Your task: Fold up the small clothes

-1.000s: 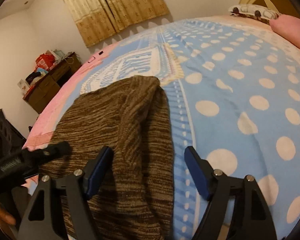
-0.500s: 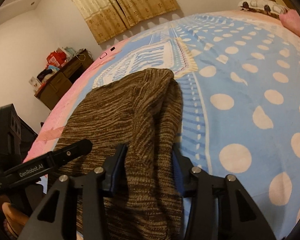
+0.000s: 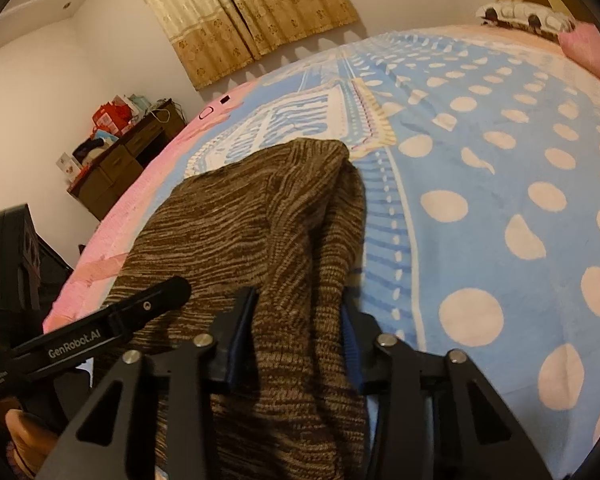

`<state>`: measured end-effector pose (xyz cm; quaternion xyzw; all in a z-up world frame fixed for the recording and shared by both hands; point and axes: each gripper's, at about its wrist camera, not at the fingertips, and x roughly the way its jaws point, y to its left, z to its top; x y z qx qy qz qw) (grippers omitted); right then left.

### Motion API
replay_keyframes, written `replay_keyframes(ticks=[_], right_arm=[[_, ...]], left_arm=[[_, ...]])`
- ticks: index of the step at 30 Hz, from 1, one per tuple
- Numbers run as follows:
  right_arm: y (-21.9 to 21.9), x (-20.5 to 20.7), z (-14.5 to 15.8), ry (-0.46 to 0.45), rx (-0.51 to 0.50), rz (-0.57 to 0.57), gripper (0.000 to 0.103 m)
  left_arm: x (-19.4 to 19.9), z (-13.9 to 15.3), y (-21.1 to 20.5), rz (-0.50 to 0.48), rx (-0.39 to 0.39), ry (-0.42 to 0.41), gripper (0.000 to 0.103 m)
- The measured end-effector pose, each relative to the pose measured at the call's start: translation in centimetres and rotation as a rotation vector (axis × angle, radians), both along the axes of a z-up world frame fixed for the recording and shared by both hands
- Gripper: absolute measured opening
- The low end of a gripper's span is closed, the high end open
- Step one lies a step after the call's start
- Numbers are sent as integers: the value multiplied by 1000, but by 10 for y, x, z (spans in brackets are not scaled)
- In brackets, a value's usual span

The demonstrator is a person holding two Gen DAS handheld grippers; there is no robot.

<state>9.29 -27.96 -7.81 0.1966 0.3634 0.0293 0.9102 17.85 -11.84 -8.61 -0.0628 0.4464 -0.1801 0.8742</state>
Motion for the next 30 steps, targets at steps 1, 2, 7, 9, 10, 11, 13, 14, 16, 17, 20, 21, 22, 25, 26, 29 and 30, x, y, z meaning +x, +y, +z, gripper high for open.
replay_keyframes(ticks=[1, 2, 7, 9, 10, 11, 13, 14, 16, 17, 20, 21, 22, 25, 26, 29, 30], right_arm=[[1, 0, 1, -3, -12, 2, 35], [4, 0, 2, -9, -27, 6, 32], [13, 1, 5, -22, -101, 4, 29], [13, 2, 4, -23, -100, 3, 29], [13, 3, 4, -23, -99, 3, 29], [13, 3, 3, -23, -99, 3, 29], [12, 3, 3, -21, -97, 4, 30], [12, 3, 3, -20, -95, 3, 30], [13, 2, 2, -20, -94, 2, 30], [13, 2, 2, -20, -95, 2, 30], [13, 2, 2, -22, -99, 1, 30], [14, 1, 2, -21, -99, 1, 30], [14, 2, 2, -22, -106, -1, 30], [17, 0, 4, -30, -143, -9, 28], [19, -1, 5, -35, -157, -11, 27], [22, -3, 9, -63, -191, -11, 24], [23, -4, 10, -73, -197, -12, 24]], left_arm=[[0, 0, 1, 3, -1, -2, 75], [0, 1, 1, 2, -3, -3, 71], [-3, 3, 2, 2, 0, -21, 56], [-5, 3, 0, 2, 13, -33, 55], [-5, 3, -1, 3, 20, -37, 55], [-5, 3, -2, 5, 24, -39, 55], [-5, 3, -3, 8, 29, -41, 55], [-6, 3, -3, 11, 31, -42, 55], [-6, 3, -4, 12, 37, -46, 55], [-6, 4, -4, 12, 38, -47, 55], [-7, 5, -6, 13, 47, -49, 55], [-7, 5, -7, 12, 54, -52, 54], [-8, 7, -9, 9, 66, -58, 53], [-11, 11, -12, -1, 94, -77, 42], [-13, 13, -12, -7, 100, -84, 38], [-16, 18, -12, -19, 105, -92, 34], [-17, 19, -12, -20, 102, -91, 33]])
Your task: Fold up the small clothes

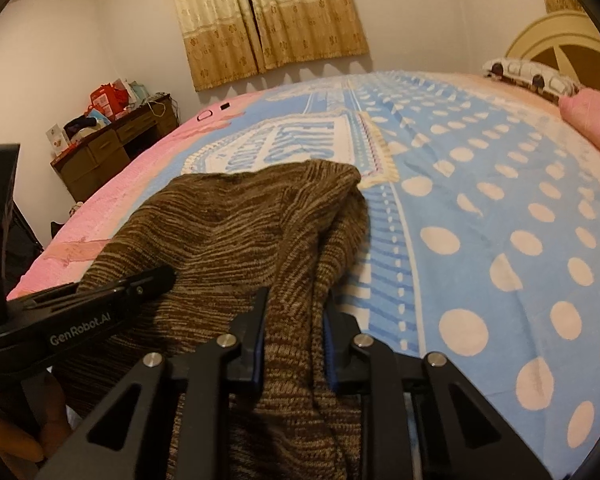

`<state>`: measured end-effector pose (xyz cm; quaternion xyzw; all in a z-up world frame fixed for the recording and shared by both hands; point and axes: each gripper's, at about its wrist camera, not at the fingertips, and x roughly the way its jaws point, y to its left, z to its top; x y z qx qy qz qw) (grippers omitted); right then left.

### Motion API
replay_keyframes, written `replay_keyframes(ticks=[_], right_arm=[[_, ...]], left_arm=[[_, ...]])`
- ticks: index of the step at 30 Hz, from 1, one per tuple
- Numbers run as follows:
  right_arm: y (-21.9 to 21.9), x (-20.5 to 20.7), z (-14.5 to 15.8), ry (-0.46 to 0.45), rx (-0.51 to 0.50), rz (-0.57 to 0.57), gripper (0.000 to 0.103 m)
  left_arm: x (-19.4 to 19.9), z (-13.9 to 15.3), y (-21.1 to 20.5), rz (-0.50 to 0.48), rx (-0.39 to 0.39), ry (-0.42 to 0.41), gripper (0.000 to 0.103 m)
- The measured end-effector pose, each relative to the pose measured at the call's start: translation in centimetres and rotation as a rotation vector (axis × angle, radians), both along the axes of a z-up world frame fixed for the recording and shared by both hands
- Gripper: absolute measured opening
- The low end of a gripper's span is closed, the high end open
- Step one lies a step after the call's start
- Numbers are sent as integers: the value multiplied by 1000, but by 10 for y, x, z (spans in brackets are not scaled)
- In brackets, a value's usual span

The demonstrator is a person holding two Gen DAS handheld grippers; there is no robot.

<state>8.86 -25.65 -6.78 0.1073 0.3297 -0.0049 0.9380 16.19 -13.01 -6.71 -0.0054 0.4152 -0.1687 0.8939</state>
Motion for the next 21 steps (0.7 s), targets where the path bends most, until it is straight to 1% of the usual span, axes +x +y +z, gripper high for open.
replay_keyframes(ticks=[3, 6, 11, 21], right_arm=[[5, -4, 6, -30, -34, -2, 23], [12, -7, 11, -36, -60, -8, 23], [18, -21, 16, -35, -22, -27, 23], [38, -45, 36, -72, -16, -14, 22]], left_arm=[[-4, 4, 2, -7, -6, 5, 32], [-8, 7, 4, -11, -10, 14, 32], [-21, 12, 10, -26, -1, 15, 32], [-49, 24, 29, -43, 25, -3, 32]])
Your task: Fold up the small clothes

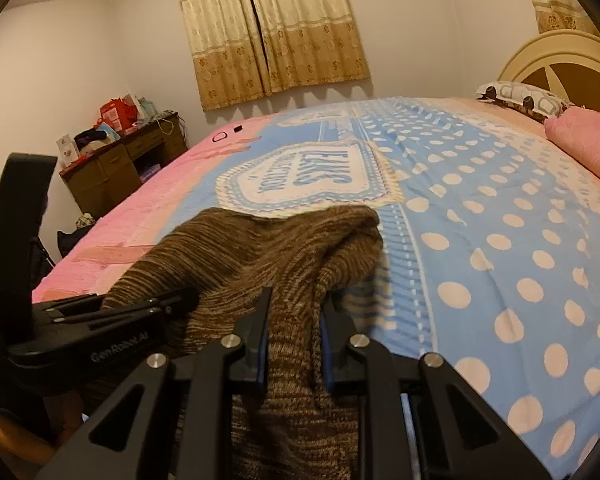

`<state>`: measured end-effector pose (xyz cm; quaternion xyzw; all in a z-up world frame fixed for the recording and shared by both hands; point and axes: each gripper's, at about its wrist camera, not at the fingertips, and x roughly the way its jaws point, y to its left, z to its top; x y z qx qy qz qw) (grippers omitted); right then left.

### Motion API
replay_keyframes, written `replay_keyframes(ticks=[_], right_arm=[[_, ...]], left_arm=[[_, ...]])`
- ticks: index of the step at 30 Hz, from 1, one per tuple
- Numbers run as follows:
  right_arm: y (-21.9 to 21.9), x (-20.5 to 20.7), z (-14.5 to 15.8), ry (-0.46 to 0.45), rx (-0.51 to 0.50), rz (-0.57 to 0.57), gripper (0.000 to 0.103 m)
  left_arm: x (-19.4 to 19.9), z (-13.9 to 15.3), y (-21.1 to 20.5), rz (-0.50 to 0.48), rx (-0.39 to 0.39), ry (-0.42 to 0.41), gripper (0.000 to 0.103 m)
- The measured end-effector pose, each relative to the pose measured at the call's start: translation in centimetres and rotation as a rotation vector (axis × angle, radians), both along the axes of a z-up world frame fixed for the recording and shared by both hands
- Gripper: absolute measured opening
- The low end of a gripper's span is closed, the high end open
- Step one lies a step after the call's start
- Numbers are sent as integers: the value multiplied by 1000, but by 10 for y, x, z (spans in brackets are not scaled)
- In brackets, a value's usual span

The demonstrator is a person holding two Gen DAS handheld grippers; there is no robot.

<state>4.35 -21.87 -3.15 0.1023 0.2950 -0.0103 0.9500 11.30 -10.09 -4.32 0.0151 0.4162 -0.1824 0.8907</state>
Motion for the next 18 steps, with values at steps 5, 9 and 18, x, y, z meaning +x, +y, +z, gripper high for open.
replay_keyframes(ticks=[5, 9, 18], right_arm=[[10, -8, 1, 6, 19, 6, 22], [19, -14, 6, -5, 19, 15, 22], [38, -19, 10, -10, 39, 36, 22]], left_arm=[[-9, 4, 16, 6, -18, 5, 32], [-17, 8, 27, 8, -32, 1, 32], [-24, 12, 50, 28, -47, -7, 32]])
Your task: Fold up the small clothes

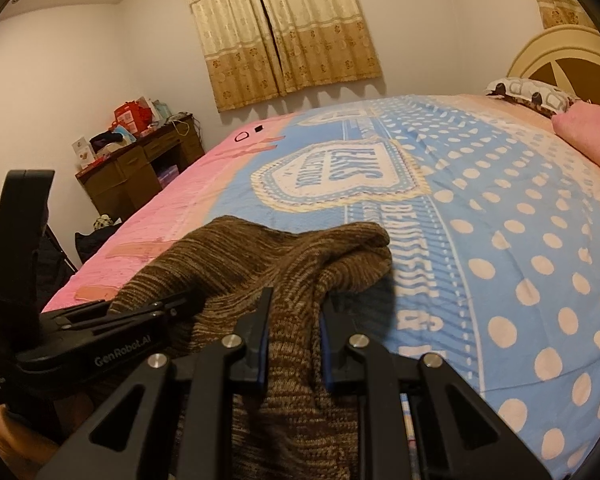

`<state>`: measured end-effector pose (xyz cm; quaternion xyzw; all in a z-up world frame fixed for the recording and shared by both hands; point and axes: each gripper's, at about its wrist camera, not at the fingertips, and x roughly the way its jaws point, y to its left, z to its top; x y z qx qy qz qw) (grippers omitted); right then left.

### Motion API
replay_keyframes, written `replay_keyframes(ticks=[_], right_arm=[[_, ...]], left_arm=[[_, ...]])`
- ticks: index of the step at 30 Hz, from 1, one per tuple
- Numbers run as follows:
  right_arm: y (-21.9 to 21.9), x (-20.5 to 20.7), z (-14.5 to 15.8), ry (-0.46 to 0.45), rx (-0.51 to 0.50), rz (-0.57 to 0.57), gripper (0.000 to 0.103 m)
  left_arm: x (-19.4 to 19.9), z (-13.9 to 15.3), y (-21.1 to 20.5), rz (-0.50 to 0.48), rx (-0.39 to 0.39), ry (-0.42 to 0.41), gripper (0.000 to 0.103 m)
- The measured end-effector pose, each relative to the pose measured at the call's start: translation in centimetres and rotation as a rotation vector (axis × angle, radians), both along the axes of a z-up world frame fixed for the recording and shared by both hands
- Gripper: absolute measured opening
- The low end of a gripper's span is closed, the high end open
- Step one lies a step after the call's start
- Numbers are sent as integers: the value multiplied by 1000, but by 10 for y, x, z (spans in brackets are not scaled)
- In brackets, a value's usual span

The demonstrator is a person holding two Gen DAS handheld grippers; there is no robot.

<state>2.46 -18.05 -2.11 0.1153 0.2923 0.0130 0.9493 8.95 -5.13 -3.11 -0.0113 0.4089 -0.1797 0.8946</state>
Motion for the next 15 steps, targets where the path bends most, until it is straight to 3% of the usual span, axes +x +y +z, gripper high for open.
replay_keyframes(ticks=[7, 15], right_arm=[[29, 8, 16, -34, -41, 57, 21], [83, 33, 34, -82, -78, 158, 20]], left_arm=[[3, 11, 31, 52, -9, -34, 32], [22, 33, 93, 173, 4, -97, 32]])
